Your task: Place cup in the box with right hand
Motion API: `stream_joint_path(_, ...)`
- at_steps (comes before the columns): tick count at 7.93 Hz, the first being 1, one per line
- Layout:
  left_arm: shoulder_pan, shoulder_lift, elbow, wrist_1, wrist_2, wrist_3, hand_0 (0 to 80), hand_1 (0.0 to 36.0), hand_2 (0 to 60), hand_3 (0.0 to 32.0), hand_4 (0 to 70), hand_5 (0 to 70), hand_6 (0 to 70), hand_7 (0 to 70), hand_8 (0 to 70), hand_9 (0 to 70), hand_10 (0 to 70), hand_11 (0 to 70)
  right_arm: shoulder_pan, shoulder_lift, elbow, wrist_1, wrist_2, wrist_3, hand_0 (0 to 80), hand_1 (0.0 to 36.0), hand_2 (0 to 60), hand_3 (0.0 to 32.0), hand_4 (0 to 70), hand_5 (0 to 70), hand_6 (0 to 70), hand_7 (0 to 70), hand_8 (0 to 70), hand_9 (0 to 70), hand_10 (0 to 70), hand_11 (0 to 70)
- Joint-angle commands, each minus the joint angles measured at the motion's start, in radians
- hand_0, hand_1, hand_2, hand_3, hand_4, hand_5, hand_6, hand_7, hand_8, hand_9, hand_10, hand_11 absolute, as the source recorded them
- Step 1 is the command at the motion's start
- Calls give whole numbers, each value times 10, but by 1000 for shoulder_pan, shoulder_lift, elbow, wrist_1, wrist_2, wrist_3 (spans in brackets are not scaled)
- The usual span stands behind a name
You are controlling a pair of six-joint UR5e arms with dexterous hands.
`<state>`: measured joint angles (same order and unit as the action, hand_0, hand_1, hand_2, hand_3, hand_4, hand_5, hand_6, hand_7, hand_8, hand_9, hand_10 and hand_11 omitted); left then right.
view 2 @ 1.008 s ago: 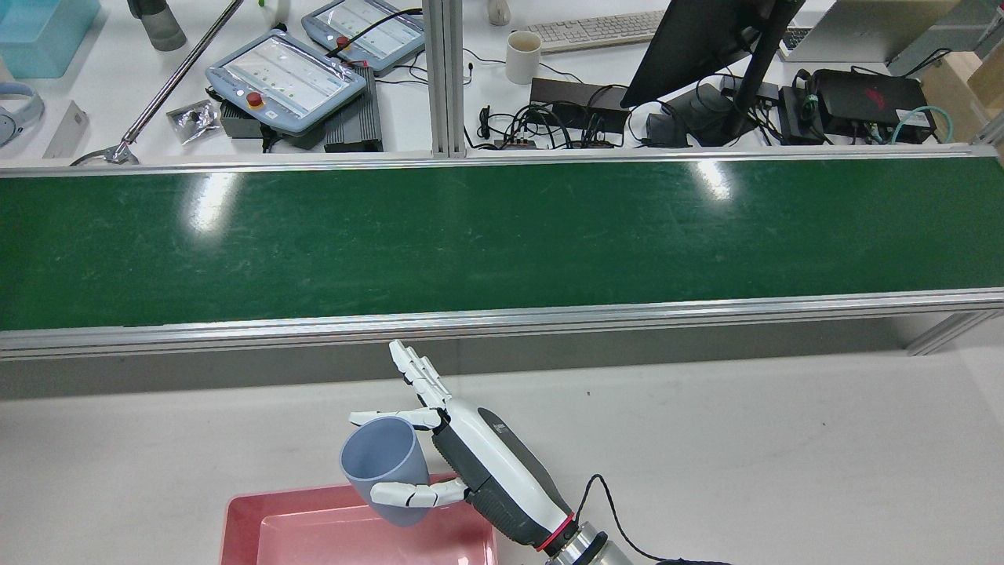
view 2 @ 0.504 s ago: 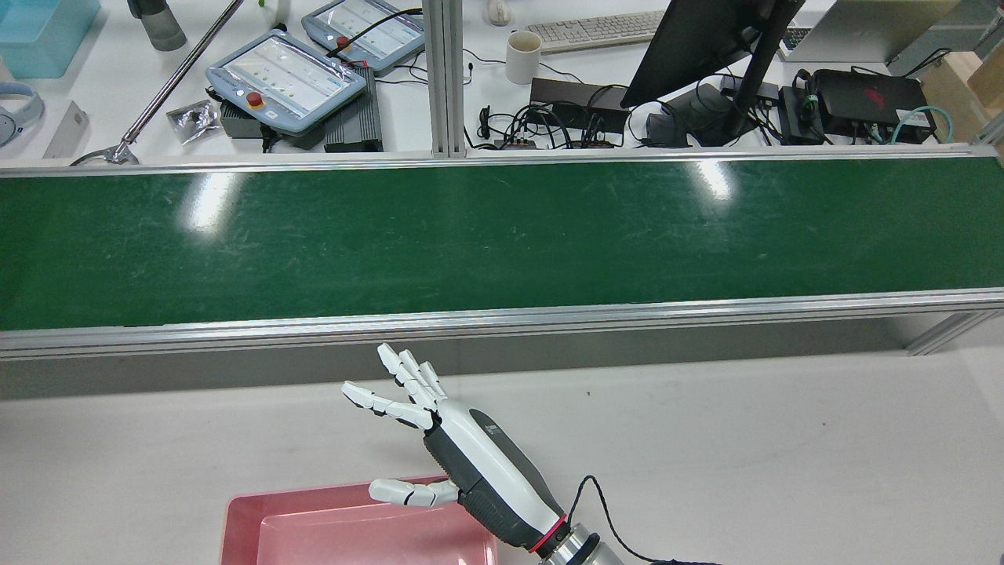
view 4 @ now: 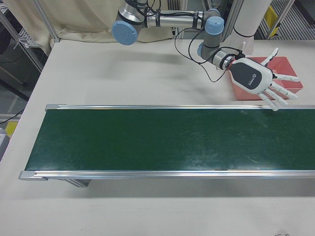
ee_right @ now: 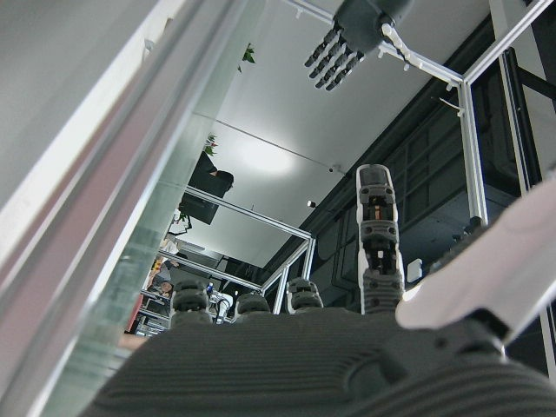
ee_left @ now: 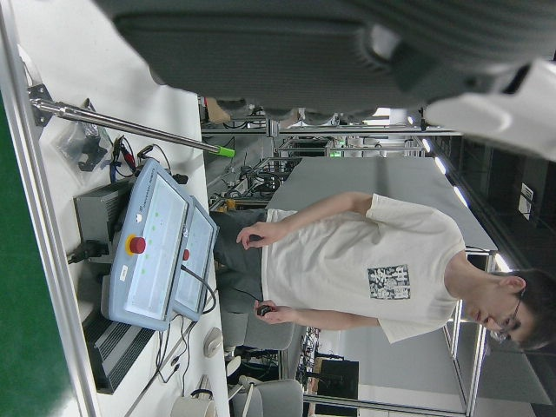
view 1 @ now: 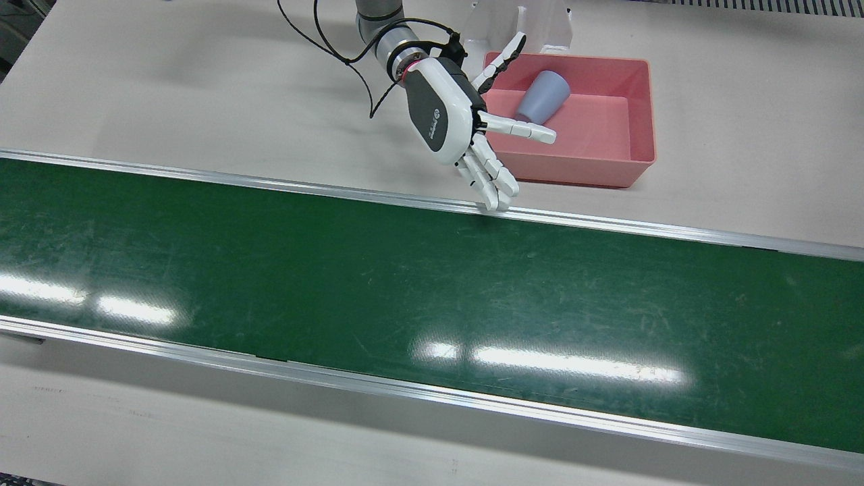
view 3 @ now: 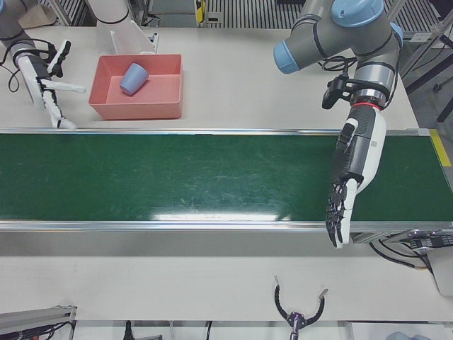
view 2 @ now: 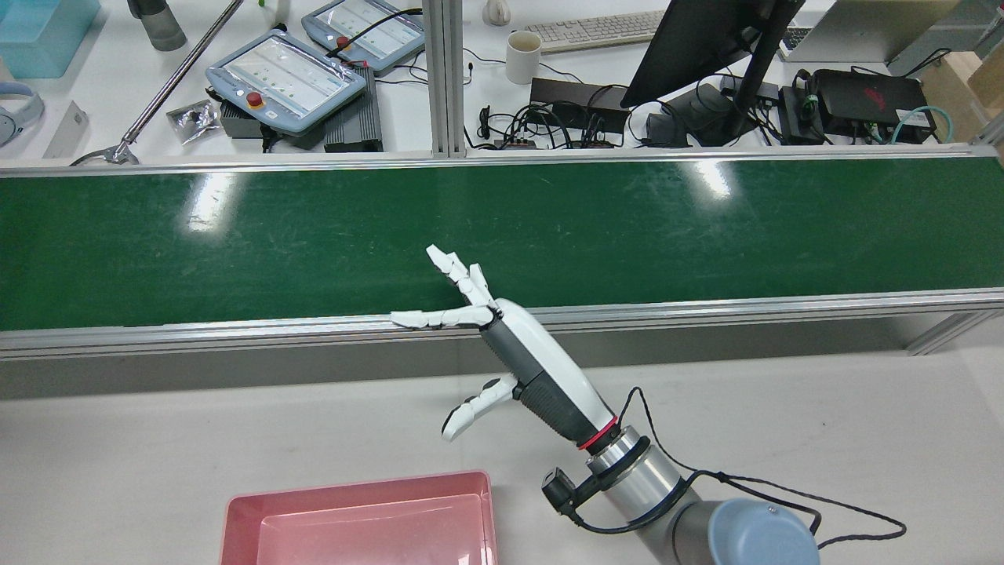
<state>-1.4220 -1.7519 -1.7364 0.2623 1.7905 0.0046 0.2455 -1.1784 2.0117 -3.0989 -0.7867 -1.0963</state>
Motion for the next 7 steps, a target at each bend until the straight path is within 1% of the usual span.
stream_joint_path(1,0,0,0,0,0,0,0,0,0,0,0,0,0,0,0,0,0,0,197,-73,12,-20,-89,215,344,0,0,80,365,0,1,117,0,9,0,0)
stream_joint_path(2,0,0,0,0,1,0,0,0,0,0,0,0,0,0,0,0,0,0,237,-79,15,-21,-91,228,381,0,0,26,500,0,9,148,0,15,0,0)
stream_joint_path(3,0,0,0,0,1,0,0,0,0,0,0,0,0,0,0,0,0,0,277,-116,15,-24,-91,268,396,0,0,0,662,0,25,187,0,23,4,0)
stream_joint_path(4,0,0,0,0,1,0,0,0,0,0,0,0,0,0,0,0,0,0,346,-151,15,-56,-92,339,400,0,0,0,666,0,26,190,0,24,0,0)
stream_joint_path(5,0,0,0,0,1,0,0,0,0,0,0,0,0,0,0,0,0,0,403,-176,9,-120,-95,433,402,0,0,0,667,0,26,191,0,24,0,0)
stream_joint_path(6,0,0,0,0,0,0,0,0,0,0,0,0,0,0,0,0,0,0,484,-179,-4,-194,-138,505,398,0,0,0,684,0,26,193,0,24,0,0)
stream_joint_path(7,0,0,0,-1,0,0,0,0,0,0,0,0,0,0,0,0,0,0,592,-178,-39,-237,-219,559,399,0,0,0,685,0,25,188,0,23,0,0)
